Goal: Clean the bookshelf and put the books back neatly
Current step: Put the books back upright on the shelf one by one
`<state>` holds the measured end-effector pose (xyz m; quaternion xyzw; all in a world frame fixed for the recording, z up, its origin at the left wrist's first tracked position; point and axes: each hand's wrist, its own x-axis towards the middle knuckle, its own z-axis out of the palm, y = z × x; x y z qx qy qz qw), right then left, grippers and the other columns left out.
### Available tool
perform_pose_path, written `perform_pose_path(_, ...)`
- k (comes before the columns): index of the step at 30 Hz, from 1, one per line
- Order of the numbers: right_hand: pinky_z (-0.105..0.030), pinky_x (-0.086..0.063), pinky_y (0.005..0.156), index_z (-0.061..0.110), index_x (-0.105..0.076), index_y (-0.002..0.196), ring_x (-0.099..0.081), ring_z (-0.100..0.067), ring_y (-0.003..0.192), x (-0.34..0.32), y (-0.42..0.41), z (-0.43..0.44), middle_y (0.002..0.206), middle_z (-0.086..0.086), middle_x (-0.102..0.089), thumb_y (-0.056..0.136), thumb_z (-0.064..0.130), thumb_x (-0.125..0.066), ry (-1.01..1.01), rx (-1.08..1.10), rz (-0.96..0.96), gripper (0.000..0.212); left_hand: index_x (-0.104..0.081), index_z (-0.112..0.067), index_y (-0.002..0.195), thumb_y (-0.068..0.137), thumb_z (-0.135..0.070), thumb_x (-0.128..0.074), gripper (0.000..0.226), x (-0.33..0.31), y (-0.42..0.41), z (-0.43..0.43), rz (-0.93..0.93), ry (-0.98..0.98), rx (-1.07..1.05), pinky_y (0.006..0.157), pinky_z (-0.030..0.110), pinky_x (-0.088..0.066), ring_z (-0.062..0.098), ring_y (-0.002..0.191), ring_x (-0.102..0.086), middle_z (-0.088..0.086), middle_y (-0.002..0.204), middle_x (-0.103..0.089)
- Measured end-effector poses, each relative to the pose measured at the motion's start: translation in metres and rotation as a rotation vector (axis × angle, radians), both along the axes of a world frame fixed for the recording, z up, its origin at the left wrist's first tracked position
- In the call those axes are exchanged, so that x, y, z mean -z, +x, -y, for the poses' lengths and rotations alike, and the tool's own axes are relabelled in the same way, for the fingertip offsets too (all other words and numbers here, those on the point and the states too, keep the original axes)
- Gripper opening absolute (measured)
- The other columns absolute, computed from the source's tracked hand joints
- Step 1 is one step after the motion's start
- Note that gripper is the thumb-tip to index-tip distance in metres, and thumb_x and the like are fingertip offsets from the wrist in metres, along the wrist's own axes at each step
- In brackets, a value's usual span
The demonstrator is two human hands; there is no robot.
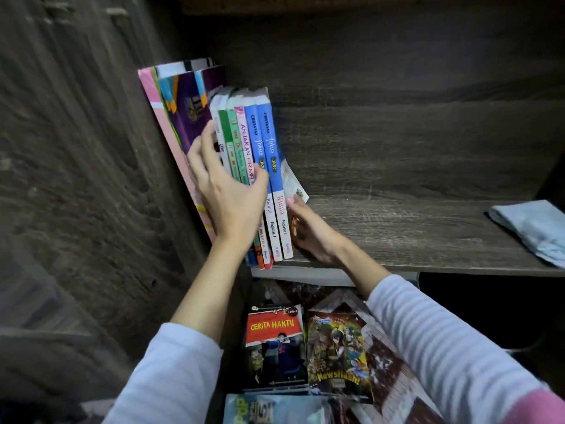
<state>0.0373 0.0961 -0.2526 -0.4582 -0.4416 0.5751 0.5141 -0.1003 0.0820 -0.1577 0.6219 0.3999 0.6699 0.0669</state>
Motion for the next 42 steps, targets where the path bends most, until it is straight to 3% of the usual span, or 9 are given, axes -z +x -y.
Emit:
perform_pose_path(6,-0.044,-0.028,0.114,0.035,-0.044,0.135,-0.048,-0.007,0.123,0.003,-0.002,-0.002,0.12,0.016,-0.06,0.088,0.061,-0.037,0.017,-0.035,-0.019,0.054,-0.042,-0.008,0.137,0.071,-0.013,-0.067,0.071,0.007,0.001,0.004,-0.079,0.112,0.09,0.096,0.044,-0.045,0.027,0.116,-0.05,0.004,0.126,-0.04)
perform_pose_path(12,-0.043,-0.027,0.112,0.04,-0.028,0.145,-0.034,-0.013,0.137,0.0,-0.014,-0.007,0.146,0.009,-0.042,0.074,0.076,-0.049,0.03,-0.005,0.066,0.082,-0.036,0.001,0.139,0.08,-0.017,-0.068,0.07,0.014,-0.013,-0.004,-0.228,0.185,0.057,0.109,0.031,-0.034,0.018,0.125,-0.038,0.019,0.129,-0.041)
perform_pose_path(17,-0.051,-0.022,0.113,0.039,-0.025,0.146,-0.028,-0.018,0.14,-0.008,-0.023,-0.008,0.151,0.005,-0.035,0.089,0.059,-0.046,0.083,0.041,0.201,0.064,-0.035,0.004,0.14,0.082,-0.021,-0.07,0.072,0.021,-0.025,-0.006,-0.104,0.174,-0.011,0.111,0.027,-0.03,0.007,0.123,-0.032,0.013,0.128,-0.036)
perform_pose_path(20,-0.049,-0.026,0.113,0.039,-0.021,0.147,-0.031,-0.017,0.139,-0.004,-0.02,-0.001,0.152,0.006,-0.033,0.077,0.061,-0.058,0.071,0.012,0.239,0.082,-0.034,0.002,0.141,0.084,-0.024,-0.07,0.072,0.03,-0.03,-0.004,-0.047,0.118,-0.006,0.11,0.016,-0.026,0.002,0.122,-0.032,0.006,0.127,-0.032)
perform_pose_path(24,-0.041,-0.032,0.113,0.039,-0.01,0.149,-0.03,-0.009,0.139,0.014,-0.014,0.007,0.155,0.007,-0.025,0.057,0.04,-0.086,0.166,-0.039,0.493,0.119,-0.036,-0.001,0.141,0.086,-0.014,-0.067,0.065,0.075,-0.042,0.007,-0.142,0.05,0.062,0.108,0.033,-0.036,0.019,0.126,-0.042,0.011,0.13,-0.037)
perform_pose_path(27,-0.048,-0.032,0.112,0.047,-0.009,0.146,-0.032,-0.019,0.139,0.022,-0.021,-0.002,0.152,-0.001,-0.031,0.038,0.057,-0.088,0.214,0.07,0.686,0.134,-0.04,-0.01,0.138,0.085,-0.006,-0.067,0.06,0.105,-0.047,0.012,-0.088,-0.058,0.098,0.097,0.025,-0.045,0.012,0.111,-0.05,0.01,0.123,-0.042)
perform_pose_path(30,-0.052,-0.037,0.106,0.052,-0.012,0.142,-0.04,-0.025,0.133,0.025,-0.022,-0.006,0.145,-0.004,-0.041,0.033,0.059,-0.087,0.197,0.13,0.677,0.133,-0.047,-0.01,0.129,0.083,-0.004,-0.068,0.051,0.108,-0.045,0.009,0.021,-0.117,0.116,0.085,0.019,-0.049,0.007,0.104,-0.051,0.0,0.117,-0.043)
perform_pose_path(36,-0.05,-0.034,0.109,0.033,-0.015,0.148,-0.04,-0.028,0.133,0.016,-0.027,0.001,0.145,-0.007,-0.043,0.061,0.02,-0.086,0.225,0.208,0.724,0.114,-0.046,-0.022,0.105,0.079,-0.011,-0.073,0.039,0.104,-0.042,-0.007,0.123,-0.203,0.068,0.069,0.024,-0.052,0.012,0.087,-0.055,0.011,0.101,-0.054)
perform_pose_path(42,-0.052,-0.037,0.107,0.036,-0.02,0.146,-0.041,-0.025,0.132,0.019,-0.022,0.0,0.144,-0.005,-0.044,0.055,0.031,-0.09,0.224,0.216,0.728,0.114,-0.052,-0.012,0.099,0.081,-0.017,-0.073,0.028,0.112,-0.041,-0.006,0.131,-0.191,0.028,0.067,0.028,-0.055,0.007,0.076,-0.056,0.008,0.084,-0.056)
